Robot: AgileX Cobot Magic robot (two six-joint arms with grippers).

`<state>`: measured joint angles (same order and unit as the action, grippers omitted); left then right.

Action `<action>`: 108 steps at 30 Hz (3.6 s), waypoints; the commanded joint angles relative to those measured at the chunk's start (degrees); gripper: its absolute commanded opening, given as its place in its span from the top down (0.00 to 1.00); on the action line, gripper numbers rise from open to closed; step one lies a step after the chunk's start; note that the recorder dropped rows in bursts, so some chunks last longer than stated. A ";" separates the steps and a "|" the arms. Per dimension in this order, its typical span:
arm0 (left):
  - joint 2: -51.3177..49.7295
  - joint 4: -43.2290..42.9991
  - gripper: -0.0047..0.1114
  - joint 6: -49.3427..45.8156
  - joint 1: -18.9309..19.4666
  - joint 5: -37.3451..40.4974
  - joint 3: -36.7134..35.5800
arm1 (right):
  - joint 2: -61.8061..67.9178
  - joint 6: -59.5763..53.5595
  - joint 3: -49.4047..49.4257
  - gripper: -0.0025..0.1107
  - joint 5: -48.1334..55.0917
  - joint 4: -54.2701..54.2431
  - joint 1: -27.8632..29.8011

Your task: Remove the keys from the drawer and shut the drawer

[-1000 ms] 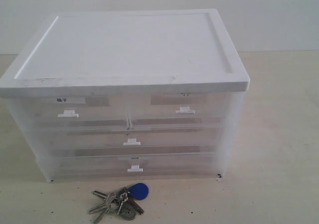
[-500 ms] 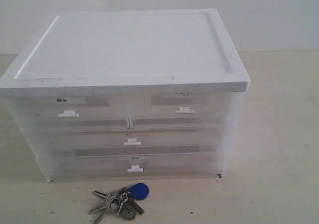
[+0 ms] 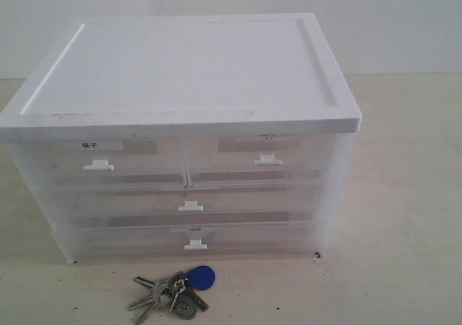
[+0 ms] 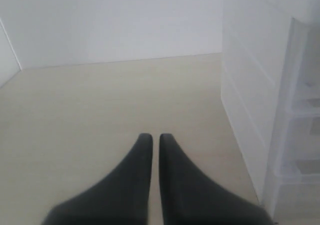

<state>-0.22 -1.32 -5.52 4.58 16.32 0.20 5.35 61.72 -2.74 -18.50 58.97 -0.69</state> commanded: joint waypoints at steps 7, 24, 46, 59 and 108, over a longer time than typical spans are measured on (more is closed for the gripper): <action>0.22 0.00 0.92 0.60 0.25 0.20 -0.20 | -0.10 -1.05 0.09 0.98 0.52 -0.22 0.01; 0.22 0.00 0.92 0.60 0.25 0.20 -0.20 | -0.10 -40.04 2.74 0.98 0.73 -43.82 0.14; 0.22 -0.01 0.92 0.60 0.25 0.20 -0.20 | -5.35 -61.20 2.74 0.98 35.43 -53.80 0.14; 0.22 -0.01 0.92 0.60 0.25 0.20 -0.20 | -5.35 -60.08 2.74 0.98 36.93 -53.93 0.14; 0.22 -0.01 0.92 0.60 0.25 0.20 -0.20 | -5.35 -60.08 2.74 0.98 36.93 -54.60 0.14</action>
<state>-0.22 -1.43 -5.41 4.58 16.44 0.20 0.33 1.68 0.06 18.65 4.12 -0.69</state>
